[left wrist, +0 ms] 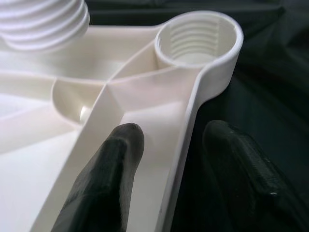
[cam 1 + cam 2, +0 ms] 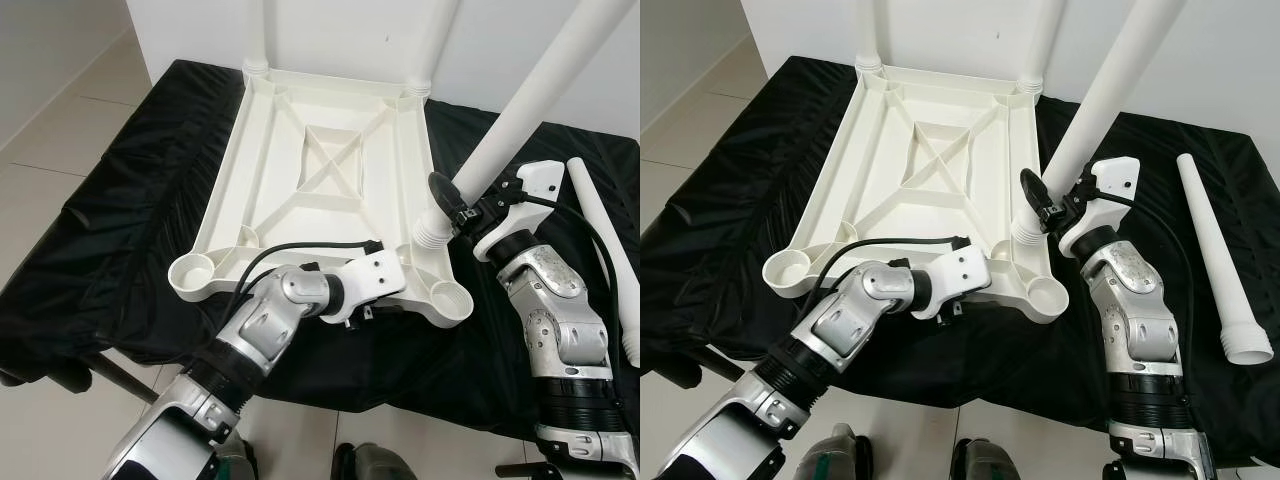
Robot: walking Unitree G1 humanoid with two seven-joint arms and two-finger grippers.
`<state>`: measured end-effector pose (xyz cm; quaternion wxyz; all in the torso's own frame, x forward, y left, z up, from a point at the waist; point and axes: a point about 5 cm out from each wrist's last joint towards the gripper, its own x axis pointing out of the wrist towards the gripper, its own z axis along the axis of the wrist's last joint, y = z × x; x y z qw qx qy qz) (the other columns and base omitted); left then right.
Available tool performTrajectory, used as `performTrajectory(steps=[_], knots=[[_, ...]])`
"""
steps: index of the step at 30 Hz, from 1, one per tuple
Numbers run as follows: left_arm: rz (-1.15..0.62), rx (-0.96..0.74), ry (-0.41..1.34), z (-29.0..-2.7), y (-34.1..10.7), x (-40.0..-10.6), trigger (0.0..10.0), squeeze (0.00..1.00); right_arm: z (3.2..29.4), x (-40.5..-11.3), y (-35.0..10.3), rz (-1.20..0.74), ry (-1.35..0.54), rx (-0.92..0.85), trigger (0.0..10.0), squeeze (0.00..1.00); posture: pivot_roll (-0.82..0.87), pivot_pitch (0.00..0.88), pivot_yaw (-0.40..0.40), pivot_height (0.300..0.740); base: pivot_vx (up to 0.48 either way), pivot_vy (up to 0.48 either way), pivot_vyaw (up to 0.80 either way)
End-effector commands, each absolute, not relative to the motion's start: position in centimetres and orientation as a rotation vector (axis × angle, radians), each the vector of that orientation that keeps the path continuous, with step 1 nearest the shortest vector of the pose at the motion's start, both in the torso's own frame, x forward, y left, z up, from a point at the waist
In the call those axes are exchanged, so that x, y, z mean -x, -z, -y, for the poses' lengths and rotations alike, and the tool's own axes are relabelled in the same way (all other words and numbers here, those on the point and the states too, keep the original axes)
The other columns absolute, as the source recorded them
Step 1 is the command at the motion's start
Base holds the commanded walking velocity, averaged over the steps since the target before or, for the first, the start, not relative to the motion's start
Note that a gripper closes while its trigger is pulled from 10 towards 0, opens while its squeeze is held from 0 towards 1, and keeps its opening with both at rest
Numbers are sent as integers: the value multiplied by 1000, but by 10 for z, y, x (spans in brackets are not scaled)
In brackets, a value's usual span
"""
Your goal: Building children table
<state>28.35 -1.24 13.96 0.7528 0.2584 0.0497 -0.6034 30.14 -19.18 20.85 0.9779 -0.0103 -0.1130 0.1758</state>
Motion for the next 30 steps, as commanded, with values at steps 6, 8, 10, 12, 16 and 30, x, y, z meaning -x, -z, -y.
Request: performTrajectory(steps=[6,8,10,12,16,30], knots=[[-105,-562,1313,17,-137,-282,4314,0,198,-296,-212,238,-335,23,10000,0,-40,49,-35,740,0,0,0],[-107,-563,1320,17,-136,-281,0,0,200,-295,-211,236,-329,23,10000,0,-44,52,-34,740,0,0,0],[-110,-560,1322,18,-135,-281,0,0,202,-293,-211,234,-323,22,10000,0,-46,56,-34,740,0,0,0],[-114,-560,1323,18,-134,-281,3569,0,203,-292,-211,232,-319,22,10000,0,-46,56,-34,740,0,0,0],[-125,-587,1315,17,-133,-282,10000,0,204,-289,-211,231,-316,7,10000,0,-43,60,-35,740,0,0,0],[-179,-617,1291,9,-127,-285,10000,0,210,-274,-209,217,-343,0,10000,0,-60,66,-22,740,0,0,0]])
